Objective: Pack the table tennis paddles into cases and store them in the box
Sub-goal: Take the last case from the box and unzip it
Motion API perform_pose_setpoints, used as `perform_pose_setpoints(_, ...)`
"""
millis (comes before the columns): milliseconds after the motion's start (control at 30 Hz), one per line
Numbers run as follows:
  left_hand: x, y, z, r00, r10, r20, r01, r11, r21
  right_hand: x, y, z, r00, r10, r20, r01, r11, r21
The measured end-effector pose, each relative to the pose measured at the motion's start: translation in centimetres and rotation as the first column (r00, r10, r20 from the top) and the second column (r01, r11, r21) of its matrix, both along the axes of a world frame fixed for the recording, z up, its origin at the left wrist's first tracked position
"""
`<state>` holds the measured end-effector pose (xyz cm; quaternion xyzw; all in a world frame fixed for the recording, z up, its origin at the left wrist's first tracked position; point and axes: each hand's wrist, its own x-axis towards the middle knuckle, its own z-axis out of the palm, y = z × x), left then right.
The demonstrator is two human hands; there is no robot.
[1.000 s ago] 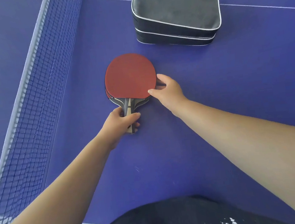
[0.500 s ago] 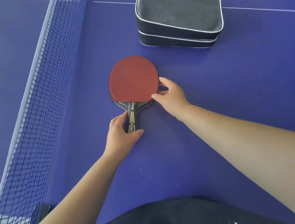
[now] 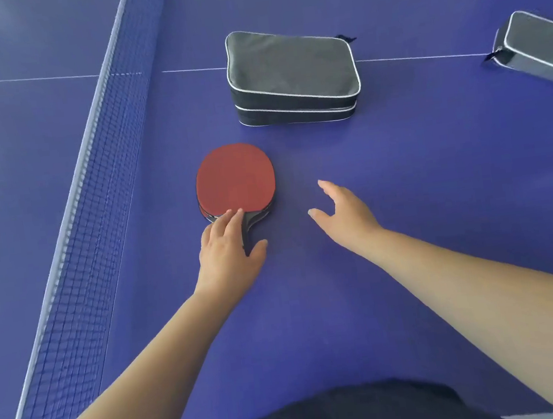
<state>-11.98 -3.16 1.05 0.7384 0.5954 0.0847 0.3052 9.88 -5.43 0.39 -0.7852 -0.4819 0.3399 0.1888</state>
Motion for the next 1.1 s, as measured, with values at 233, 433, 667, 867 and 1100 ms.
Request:
perform_pose_setpoints(233,4.4,-1.4,0.1,0.915,-0.306,-0.262,0.328,0.944,0.041,5.5,-7.2,0.0,0.952,0.069,0.299,-0.003,0.976,-0.217)
perform_pose_setpoints(433,10.7,-5.0,1.0,0.799,-0.465,-0.382,0.506,0.863,0.008,11.3,-15.0,0.8,0.911,0.081,0.404,0.043,0.956,-0.289)
perform_pose_setpoints(667,19.9,-13.0,1.2,0.671,-0.581,-0.46,0.659,0.752,0.009,18.1,-26.1,2.1,0.888,0.003,0.46,0.143,0.949,-0.281)
perform_pose_setpoints(867,26.6,-20.4,1.0,0.649,-0.616,-0.445,0.696,0.718,0.021,23.1,-34.4,2.6,0.89,-0.089,0.447,0.204,0.955,-0.216)
perform_pose_setpoints(1100,32.2,-25.1,2.0,0.688,-0.618,-0.382,0.69,0.719,0.079,27.6,-39.2,3.6,0.903,-0.14,0.407,0.21,0.969,-0.131)
